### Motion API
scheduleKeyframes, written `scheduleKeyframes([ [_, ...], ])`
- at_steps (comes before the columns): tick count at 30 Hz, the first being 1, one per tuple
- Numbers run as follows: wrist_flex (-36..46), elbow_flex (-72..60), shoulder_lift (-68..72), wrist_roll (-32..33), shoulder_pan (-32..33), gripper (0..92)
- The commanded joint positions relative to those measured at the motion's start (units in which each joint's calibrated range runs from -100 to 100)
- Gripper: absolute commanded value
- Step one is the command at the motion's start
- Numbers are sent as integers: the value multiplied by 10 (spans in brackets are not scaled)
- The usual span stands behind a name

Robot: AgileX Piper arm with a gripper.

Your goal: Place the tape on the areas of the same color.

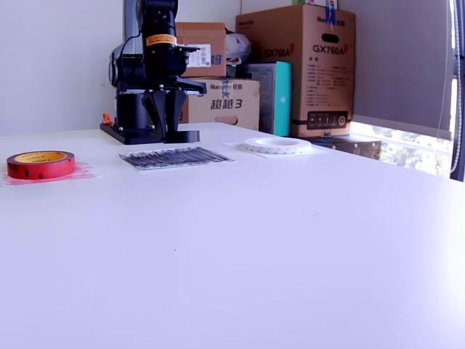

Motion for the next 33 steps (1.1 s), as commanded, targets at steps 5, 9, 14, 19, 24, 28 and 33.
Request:
scheduleKeyframes([
  [5,1,6,-1,3,4,7],
  [9,1,6,-4,2,5,66],
  [14,1,6,-4,1,5,216],
  [19,1,6,-4,2,4,297],
  [24,1,6,-4,1,2,365],
  [28,1,6,-5,1,4,373],
  [33,0,-7,-9,0,12,372],
])
